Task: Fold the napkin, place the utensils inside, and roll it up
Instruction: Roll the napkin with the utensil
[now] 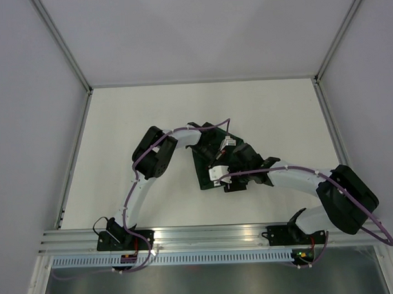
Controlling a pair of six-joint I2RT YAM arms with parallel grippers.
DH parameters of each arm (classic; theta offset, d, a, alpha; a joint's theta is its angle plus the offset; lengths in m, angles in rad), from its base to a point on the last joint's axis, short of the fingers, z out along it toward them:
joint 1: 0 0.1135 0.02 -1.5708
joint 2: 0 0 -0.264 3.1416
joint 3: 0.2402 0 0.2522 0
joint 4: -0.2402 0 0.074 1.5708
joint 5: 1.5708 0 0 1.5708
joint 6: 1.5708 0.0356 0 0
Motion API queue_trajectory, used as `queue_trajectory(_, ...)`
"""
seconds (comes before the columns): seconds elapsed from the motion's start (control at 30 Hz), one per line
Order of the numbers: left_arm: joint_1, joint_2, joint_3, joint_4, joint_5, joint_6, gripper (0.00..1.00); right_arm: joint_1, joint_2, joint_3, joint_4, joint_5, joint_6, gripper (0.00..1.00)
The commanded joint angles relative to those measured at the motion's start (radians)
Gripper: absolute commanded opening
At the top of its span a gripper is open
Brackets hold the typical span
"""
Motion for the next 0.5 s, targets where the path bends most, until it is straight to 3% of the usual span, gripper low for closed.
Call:
queue_trajectory(0.0, 0.009, 0.049, 0.019, 0.001, -0.130, 0.034, 0.02, 0.010, 0.037, 0.062, -0.027, -0.006, -0.020, 0.66)
queue_trajectory(0.1, 0.009, 0.046, 0.022, -0.002, -0.130, 0.037, 0.02, 0.010, 0.071, 0.079, -0.050, -0.011, -0.020, 0.63)
queue_trajectory(0.13, 0.009, 0.044, 0.022, -0.002, -0.127, 0.040, 0.02, 0.010, 0.080, 0.082, -0.053, -0.011, -0.020, 0.57)
queue_trajectory(0.23, 0.012, 0.038, 0.025, -0.002, -0.121, 0.043, 0.12, 0.010, 0.099, 0.098, -0.077, -0.012, -0.009, 0.42)
queue_trajectory(0.47, 0.020, 0.004, 0.017, 0.013, -0.105, 0.040, 0.35, -0.014, 0.146, 0.163, -0.209, -0.070, 0.011, 0.31)
